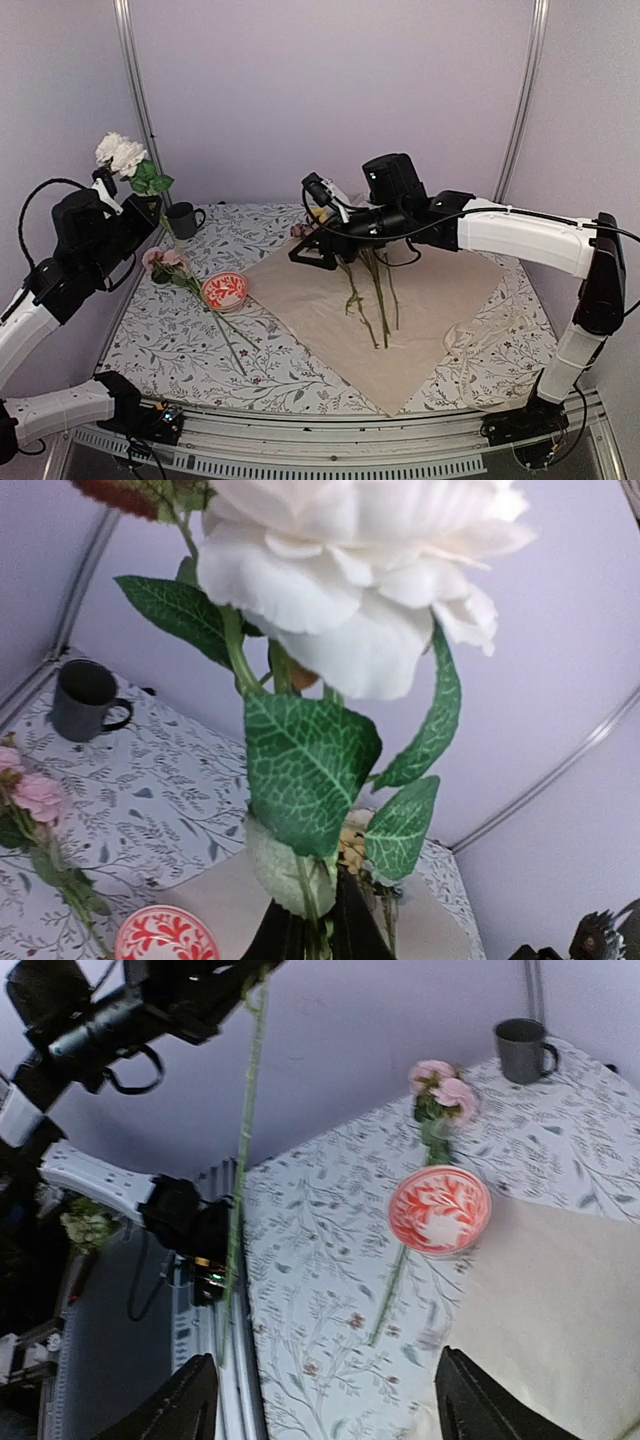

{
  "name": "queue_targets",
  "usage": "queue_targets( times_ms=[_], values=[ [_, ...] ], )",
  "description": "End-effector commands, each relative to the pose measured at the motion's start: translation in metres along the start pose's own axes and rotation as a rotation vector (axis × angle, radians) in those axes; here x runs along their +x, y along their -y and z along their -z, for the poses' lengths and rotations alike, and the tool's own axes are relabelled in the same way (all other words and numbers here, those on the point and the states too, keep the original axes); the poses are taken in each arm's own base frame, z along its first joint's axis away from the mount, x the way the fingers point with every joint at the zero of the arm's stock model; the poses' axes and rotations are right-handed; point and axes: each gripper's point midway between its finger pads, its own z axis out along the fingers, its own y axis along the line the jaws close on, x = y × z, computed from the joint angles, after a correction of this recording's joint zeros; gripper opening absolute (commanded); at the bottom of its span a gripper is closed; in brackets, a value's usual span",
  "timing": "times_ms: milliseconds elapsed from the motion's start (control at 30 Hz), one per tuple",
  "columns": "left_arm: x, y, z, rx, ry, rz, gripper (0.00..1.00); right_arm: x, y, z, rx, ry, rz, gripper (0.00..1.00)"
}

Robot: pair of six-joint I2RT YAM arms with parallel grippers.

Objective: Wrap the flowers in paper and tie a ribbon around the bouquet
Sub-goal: Pass from the left arm to the right

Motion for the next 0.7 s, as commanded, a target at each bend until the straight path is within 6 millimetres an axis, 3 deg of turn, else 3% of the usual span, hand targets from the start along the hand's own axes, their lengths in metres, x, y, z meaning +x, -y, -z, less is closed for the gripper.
queue_targets(
  times_ms=[0, 33, 100, 200, 433, 567, 600, 667],
  values=[
    [0.01, 0.094, 0.002, 0.401, -0.016, -0.002, 0.06, -0.037, -0.057, -0.022, -0.234, 0.103, 0.123, 0.88],
    [0.015, 0.104, 0.003, 0.439, -0.018, -0.011, 0.06, -0.041, -0.057, -0.028, -0.233, 0.113, 0.122, 0.95],
    [0.023, 0.122, 0.007, 0.503, -0.024, -0.015, 0.06, -0.045, -0.051, -0.036, -0.212, 0.132, 0.085, 1.0],
    [0.032, 0.131, 0.007, 0.537, -0.037, 0.001, 0.06, -0.048, -0.044, -0.044, -0.21, 0.159, 0.039, 1.0],
    [0.052, 0.144, 0.004, 0.573, -0.061, 0.029, 0.06, -0.041, -0.057, -0.068, -0.316, 0.152, -0.019, 0.97],
    [0.058, 0.148, 0.0, 0.57, -0.065, 0.019, 0.06, -0.036, -0.059, -0.073, -0.339, 0.144, -0.03, 0.88],
    [0.059, 0.147, -0.001, 0.564, -0.068, 0.017, 0.06, -0.034, -0.059, -0.074, -0.345, 0.138, -0.034, 0.8],
    [0.061, 0.146, -0.002, 0.561, -0.073, 0.023, 0.06, -0.032, -0.058, -0.074, -0.338, 0.134, -0.039, 0.53]
  ],
)
